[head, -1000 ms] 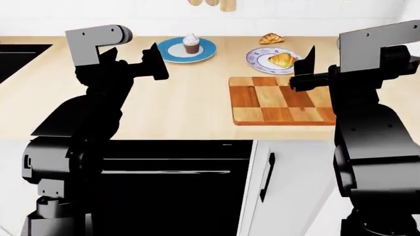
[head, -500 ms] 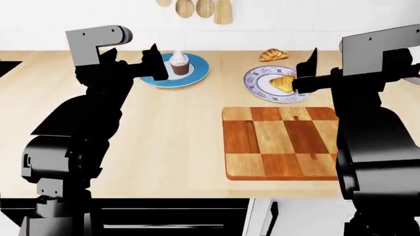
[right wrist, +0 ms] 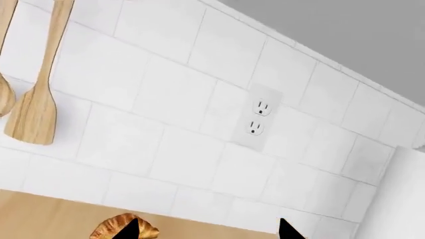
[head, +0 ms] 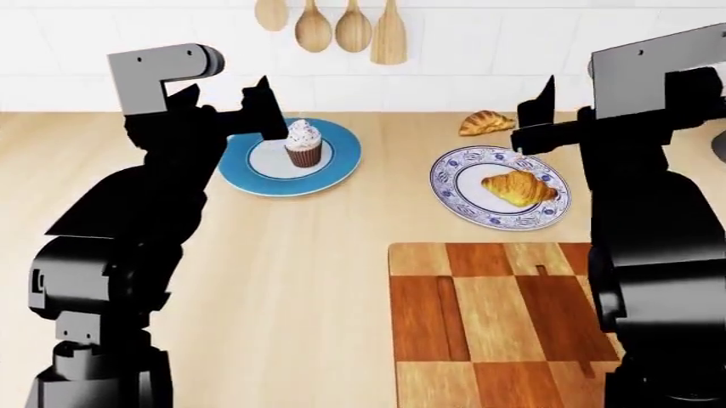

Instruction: From the different types of pastries on the counter, select a croissant and place it on the cutting board. Then retrieve a jar of jam from the cabinet and place it alongside the croissant on the cutting board.

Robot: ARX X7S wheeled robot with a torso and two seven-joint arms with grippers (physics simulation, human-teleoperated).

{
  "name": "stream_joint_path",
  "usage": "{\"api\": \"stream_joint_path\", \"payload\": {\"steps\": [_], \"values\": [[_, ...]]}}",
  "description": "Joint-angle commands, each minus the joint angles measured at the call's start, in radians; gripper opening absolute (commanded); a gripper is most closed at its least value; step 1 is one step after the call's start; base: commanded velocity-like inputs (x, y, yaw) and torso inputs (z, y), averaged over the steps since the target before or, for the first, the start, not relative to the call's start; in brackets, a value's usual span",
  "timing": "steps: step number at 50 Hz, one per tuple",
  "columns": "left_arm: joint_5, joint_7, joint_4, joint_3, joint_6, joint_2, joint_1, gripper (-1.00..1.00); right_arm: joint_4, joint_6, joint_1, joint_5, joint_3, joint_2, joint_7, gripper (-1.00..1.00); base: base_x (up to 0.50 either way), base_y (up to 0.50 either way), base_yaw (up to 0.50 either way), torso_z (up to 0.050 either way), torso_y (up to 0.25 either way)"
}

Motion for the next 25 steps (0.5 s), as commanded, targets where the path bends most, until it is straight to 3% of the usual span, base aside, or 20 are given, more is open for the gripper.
{"api": "stream_joint_path", "payload": {"steps": [1, 7, 18, 25], "values": [[-0.038, -0.003, 0.061, -0.016, -0.037, -0.016, 0.020, 1.00, 0.022, 0.173, 0.176, -0.032, -0.119, 0.063, -0.085, 1.00, 0.00, 0.00, 0.00, 0.000, 0.000], [-0.054, 0.004, 0.069, -0.022, -0.040, -0.022, 0.034, 1.00, 0.167, 0.173, 0.358, -0.017, -0.262, 0.092, -0.217, 1.00, 0.00, 0.00, 0.00, 0.000, 0.000], [-0.058, 0.015, 0.061, -0.013, -0.029, -0.031, 0.047, 1.00, 0.542, 0.281, 0.599, 0.161, -0.547, 0.068, -0.706, 1.00, 0.00, 0.00, 0.00, 0.000, 0.000], [-0.056, 0.012, 0.064, -0.002, -0.029, -0.034, 0.057, 1.00, 0.682, 0.188, 0.623, 0.147, -0.588, 0.096, -0.744, 1.00, 0.00, 0.00, 0.00, 0.000, 0.000]]}}
